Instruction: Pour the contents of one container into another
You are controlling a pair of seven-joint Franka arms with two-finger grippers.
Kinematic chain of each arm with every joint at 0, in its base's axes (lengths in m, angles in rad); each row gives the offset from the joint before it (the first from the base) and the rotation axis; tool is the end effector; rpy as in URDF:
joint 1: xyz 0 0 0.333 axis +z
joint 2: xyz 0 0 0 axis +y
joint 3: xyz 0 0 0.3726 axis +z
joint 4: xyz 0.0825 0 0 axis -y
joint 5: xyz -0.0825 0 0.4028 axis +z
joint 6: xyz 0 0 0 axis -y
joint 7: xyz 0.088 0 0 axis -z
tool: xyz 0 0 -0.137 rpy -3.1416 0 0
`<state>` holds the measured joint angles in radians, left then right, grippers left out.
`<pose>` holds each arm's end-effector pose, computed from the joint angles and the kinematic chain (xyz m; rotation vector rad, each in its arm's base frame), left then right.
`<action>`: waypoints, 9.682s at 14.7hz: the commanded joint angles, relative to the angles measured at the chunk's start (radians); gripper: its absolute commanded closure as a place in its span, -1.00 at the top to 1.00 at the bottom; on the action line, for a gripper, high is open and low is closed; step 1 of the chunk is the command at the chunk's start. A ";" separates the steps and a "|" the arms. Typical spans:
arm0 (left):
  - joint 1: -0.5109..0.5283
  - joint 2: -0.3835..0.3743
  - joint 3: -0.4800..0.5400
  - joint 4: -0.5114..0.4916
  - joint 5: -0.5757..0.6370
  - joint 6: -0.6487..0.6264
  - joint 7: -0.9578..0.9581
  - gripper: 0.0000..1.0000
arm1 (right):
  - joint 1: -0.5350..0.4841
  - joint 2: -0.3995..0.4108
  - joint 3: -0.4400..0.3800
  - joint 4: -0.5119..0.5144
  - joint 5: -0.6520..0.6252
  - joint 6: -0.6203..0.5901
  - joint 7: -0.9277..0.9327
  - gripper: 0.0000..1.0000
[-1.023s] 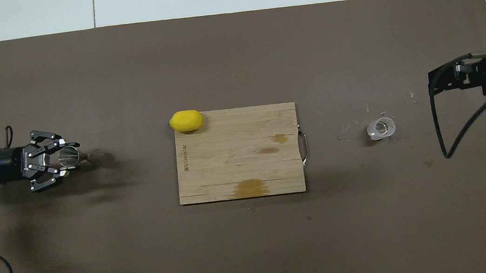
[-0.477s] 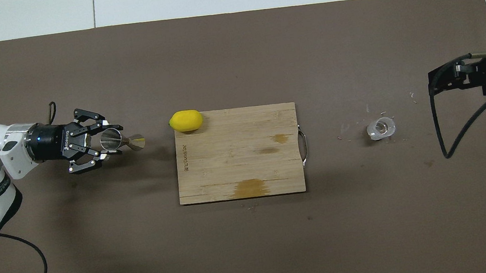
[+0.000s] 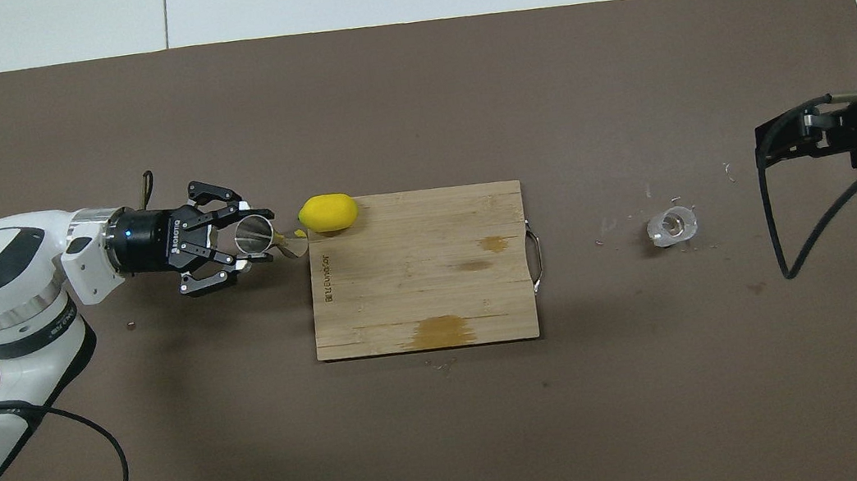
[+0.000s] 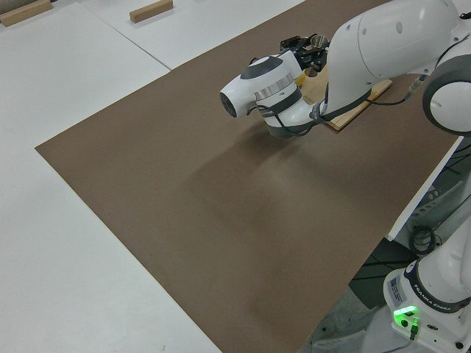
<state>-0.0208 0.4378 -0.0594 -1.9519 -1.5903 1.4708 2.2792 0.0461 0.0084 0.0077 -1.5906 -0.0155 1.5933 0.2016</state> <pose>0.6081 -0.1906 0.3497 1.0863 -1.1127 1.0774 0.5771 0.0290 0.6385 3.1171 -0.2302 -0.0058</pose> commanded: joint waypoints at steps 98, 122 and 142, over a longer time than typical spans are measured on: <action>0.125 -0.316 0.019 0.449 1.541 -0.112 -1.970 1.00 | -0.213 0.255 0.006 -0.011 0.511 0.143 1.090 0.89; 0.124 -0.438 0.029 0.326 1.666 0.141 -2.238 1.00 | -0.327 0.355 0.008 -0.203 0.657 0.306 0.906 1.00; 0.121 -0.452 0.021 0.311 1.627 0.092 -2.239 1.00 | -0.330 0.343 0.015 -0.411 0.778 0.390 0.668 1.00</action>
<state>0.1094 0.0218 -0.0454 -1.6030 0.0459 1.5599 0.0476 -0.2819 0.3886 0.0169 -1.9517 0.7278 1.9569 0.9051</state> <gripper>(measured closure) 0.000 0.000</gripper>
